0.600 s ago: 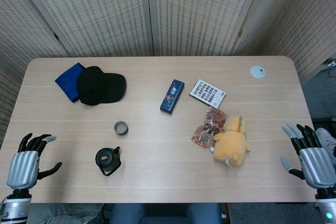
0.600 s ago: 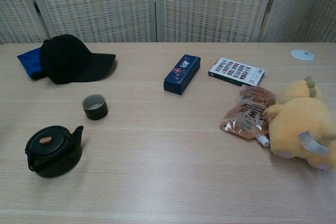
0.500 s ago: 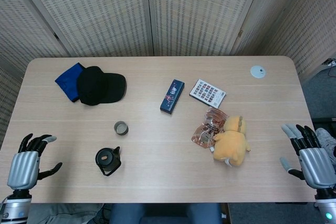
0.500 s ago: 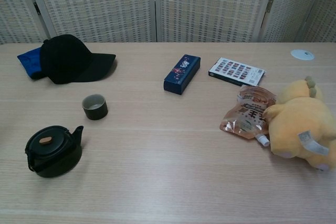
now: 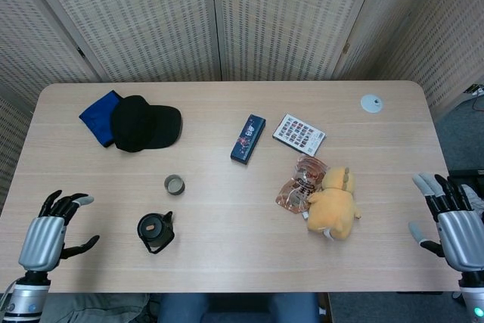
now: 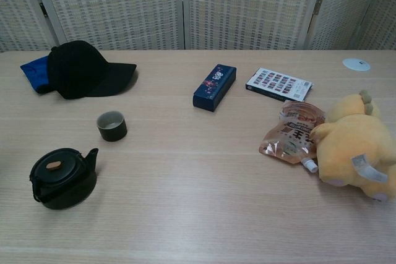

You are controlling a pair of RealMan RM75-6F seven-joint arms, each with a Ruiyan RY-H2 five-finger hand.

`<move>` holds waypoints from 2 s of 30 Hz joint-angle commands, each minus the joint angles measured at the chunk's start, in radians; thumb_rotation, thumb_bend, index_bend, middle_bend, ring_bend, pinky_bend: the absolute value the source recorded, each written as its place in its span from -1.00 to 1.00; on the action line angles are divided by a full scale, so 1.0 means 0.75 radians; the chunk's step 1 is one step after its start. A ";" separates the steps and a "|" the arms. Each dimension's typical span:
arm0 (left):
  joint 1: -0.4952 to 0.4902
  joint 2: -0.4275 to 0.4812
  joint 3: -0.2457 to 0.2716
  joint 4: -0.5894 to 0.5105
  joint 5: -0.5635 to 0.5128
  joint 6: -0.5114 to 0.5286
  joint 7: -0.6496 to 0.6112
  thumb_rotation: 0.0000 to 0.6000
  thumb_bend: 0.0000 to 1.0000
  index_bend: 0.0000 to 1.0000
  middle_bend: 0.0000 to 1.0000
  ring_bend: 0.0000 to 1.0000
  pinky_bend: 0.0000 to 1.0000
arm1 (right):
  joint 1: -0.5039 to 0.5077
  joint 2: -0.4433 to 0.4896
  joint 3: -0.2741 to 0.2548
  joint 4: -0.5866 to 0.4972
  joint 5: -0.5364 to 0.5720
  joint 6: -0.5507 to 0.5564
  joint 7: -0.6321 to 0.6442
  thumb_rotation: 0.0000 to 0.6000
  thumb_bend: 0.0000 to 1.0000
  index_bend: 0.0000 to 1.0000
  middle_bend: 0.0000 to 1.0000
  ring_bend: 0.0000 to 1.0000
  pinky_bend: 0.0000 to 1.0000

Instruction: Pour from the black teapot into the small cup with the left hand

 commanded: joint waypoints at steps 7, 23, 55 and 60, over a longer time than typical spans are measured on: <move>-0.123 -0.001 0.024 0.031 0.102 -0.155 -0.014 0.42 -0.66 -0.48 -0.55 -0.61 -0.92 | 0.005 0.006 0.006 -0.012 0.009 -0.007 -0.012 1.00 -0.42 -0.96 -0.82 -1.00 -0.98; -0.275 -0.066 0.053 0.023 0.136 -0.376 0.158 0.02 -0.85 -0.81 -0.70 -0.68 -0.97 | 0.001 0.010 0.012 -0.019 0.029 -0.008 -0.023 1.00 -0.42 -0.96 -0.82 -1.00 -0.98; -0.406 -0.288 0.052 0.160 -0.037 -0.556 0.190 0.67 -0.85 -0.85 -0.74 -0.68 -0.98 | -0.031 0.025 0.010 0.011 0.051 0.019 0.026 1.00 -0.42 -0.95 -0.82 -1.00 -0.98; -0.416 -0.294 0.046 0.188 -0.073 -0.565 0.204 0.76 -0.85 -0.85 -0.74 -0.68 -0.99 | -0.031 0.023 0.011 0.019 0.051 0.018 0.034 1.00 -0.42 -0.95 -0.82 -1.00 -0.98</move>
